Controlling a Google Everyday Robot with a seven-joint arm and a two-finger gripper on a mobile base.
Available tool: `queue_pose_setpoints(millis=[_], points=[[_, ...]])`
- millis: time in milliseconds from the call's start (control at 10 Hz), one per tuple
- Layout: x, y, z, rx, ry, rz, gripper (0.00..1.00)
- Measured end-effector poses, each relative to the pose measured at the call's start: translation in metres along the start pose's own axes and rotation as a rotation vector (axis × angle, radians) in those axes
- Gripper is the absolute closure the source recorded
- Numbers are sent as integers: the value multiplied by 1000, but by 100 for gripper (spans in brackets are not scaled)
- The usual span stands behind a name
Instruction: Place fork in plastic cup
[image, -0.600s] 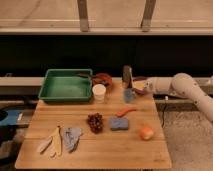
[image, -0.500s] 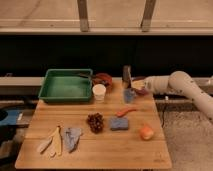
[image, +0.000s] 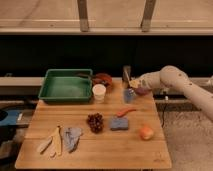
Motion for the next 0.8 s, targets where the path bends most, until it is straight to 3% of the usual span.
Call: queue_pose_setpoints(millis=[800], points=[[-7, -10, 38, -4, 52, -60, 100]])
